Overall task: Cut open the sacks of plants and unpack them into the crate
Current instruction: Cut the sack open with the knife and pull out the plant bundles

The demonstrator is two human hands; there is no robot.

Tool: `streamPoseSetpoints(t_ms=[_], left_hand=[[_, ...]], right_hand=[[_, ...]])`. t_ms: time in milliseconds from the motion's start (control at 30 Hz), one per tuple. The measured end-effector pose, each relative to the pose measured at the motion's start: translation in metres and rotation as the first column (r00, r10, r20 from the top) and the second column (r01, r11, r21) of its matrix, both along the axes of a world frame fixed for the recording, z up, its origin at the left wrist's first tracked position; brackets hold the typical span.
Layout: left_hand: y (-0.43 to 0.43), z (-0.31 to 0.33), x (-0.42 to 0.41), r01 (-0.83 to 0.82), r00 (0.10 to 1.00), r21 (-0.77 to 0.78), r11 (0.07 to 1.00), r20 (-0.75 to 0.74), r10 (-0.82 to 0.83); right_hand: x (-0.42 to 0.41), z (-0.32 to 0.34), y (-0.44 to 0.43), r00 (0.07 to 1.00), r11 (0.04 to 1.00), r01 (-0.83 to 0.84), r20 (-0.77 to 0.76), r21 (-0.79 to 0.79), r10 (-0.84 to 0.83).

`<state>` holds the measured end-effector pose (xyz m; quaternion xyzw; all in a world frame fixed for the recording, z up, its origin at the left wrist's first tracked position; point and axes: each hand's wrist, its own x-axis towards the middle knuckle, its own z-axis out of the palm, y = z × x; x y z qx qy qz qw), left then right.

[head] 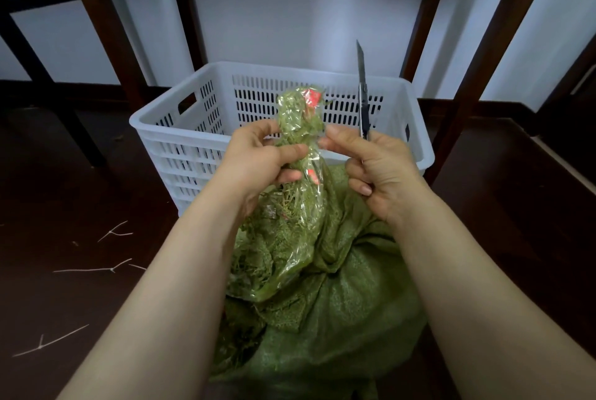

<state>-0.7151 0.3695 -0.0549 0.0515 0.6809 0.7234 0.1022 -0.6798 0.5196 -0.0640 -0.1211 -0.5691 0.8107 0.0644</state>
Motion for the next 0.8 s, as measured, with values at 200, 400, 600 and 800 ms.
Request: streamPoseSetpoints(t_ms=[200,400,600,800], left_hand=[[0.006,0.0,0.005,0.047,0.997,-0.003,0.999,-0.059,-0.047],[0.012,0.0,0.005,-0.118,0.984,-0.11,0.987,-0.146,0.102],[0.01,0.005,0.014,-0.05,0.968,-0.226,0.973,-0.252,-0.008],[0.009,0.0,0.011,-0.036,0.96,-0.321,0.947,-0.275,-0.057]], right_hand=[[0.001,0.002,-0.003,0.999,0.998,0.046,0.022,0.044,-0.047],[0.003,-0.001,-0.012,0.994,0.991,0.098,0.043,0.093,-0.102],[0.003,0.003,-0.008,0.997,0.994,0.081,0.006,0.068,-0.081],[0.006,0.005,-0.003,1.0,0.994,0.021,0.012,0.109,-0.023]])
